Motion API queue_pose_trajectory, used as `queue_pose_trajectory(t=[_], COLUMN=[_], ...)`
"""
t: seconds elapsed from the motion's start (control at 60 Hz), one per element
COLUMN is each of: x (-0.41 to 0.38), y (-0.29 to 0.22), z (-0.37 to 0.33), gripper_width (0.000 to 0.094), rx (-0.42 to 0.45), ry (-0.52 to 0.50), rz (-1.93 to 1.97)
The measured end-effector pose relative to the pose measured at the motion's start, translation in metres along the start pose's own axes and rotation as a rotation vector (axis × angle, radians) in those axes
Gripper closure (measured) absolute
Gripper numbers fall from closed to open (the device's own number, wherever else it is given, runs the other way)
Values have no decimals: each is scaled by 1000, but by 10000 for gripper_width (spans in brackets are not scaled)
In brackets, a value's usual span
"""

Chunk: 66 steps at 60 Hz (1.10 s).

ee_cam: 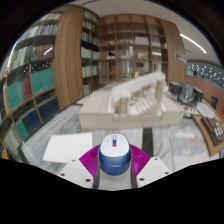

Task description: Arrange mouse

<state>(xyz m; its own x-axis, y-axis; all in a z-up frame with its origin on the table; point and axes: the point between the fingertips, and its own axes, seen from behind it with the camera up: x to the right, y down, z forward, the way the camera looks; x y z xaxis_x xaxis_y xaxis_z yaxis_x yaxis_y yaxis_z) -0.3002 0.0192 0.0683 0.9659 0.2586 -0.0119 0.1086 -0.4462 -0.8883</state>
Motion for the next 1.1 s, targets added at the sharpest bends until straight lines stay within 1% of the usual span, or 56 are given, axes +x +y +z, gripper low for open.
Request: queue_pose_trajectory(t=[0.05, 0.1, 0.15, 0.2, 0.283, 0.317, 0.367, 0.4, 0.467, 0.533, 0.617, 0.65, 0.683, 0.783, 0.8, 0.817, 0.833, 0.867, 0.917, 0.933, 0.95, 0.967, 0.983, 1.1], x=[18, 51, 94, 144, 221, 249, 277, 293, 313, 329, 333, 334, 333, 332, 331, 331, 330, 328, 325, 324, 323, 323, 324, 333], y=[-41, -74, -90, -96, -61, -38, -1, 18, 46, 65, 85, 83, 84, 85, 86, 87, 88, 91, 89, 89, 88, 88, 88, 101], z=[-17, -34, -44, -53, -48, -40, -31, -26, -15, -9, -5, -4, -5, -6, -8, -10, -14, -23, -39, -46, -53, -62, -69, -122], gripper_width=[518, 518, 519, 521, 522, 523, 523, 523, 524, 524, 521, 514, 464, 357, 329, 225, 241, 194, 139, 108, 29, 84, 94, 89], rx=[75, 133, 168, 164, 96, 61, -15, -46, -69, -93, -142, -116, -122, -142, -152, -164, -175, -189, -185, -182, -179, -176, -174, -150], ry=[9, 44, 88, 138, 214, 225, 244, 252, 241, 255, 259, 256, 248, 230, 225, 221, 218, 211, 201, 198, 197, 200, 203, 220], rz=[-4, -6, -4, 14, 76, 102, 135, 159, 198, 215, 194, 181, 178, 187, 189, 193, 198, 209, 213, 210, 205, 197, 190, 171])
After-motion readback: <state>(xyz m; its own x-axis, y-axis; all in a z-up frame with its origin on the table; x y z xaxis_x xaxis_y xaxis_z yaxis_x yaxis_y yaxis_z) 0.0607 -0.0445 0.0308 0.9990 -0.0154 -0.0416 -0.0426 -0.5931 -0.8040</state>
